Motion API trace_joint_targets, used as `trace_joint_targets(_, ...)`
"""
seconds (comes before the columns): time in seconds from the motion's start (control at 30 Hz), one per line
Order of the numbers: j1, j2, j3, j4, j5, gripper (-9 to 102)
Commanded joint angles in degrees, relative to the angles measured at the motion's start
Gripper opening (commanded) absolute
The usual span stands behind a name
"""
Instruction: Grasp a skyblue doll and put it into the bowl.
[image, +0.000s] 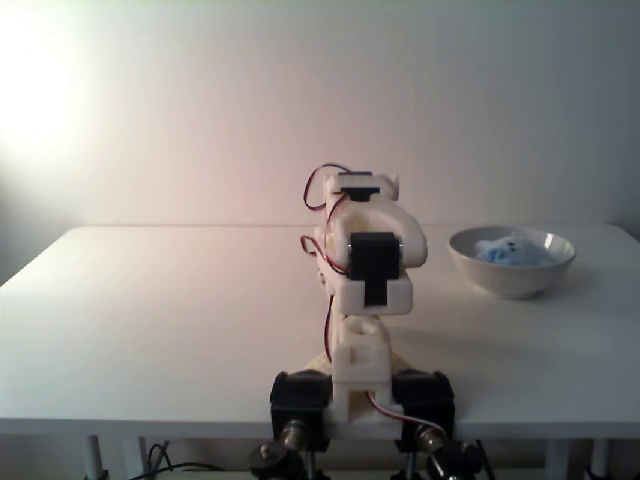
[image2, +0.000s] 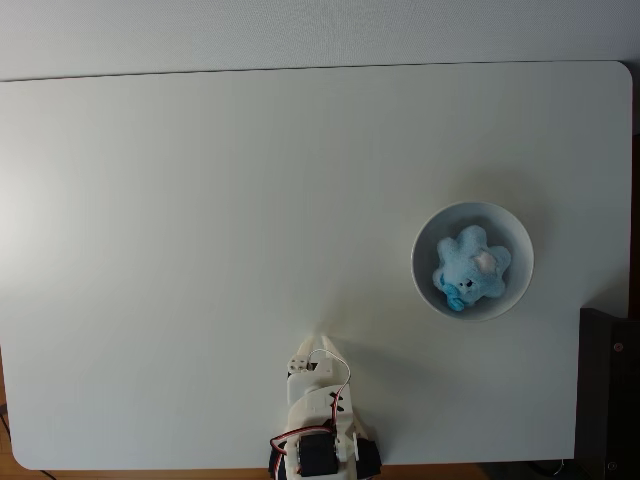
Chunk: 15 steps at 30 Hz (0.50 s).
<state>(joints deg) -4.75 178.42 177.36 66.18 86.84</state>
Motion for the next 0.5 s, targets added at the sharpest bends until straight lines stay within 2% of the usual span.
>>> trace_joint_targets(0.0, 0.1, 16.5, -0.1, -0.1, -0.4, 3)
trace_joint_targets(0.47, -0.3, 16.5, -0.1, -0.1, -0.4, 3)
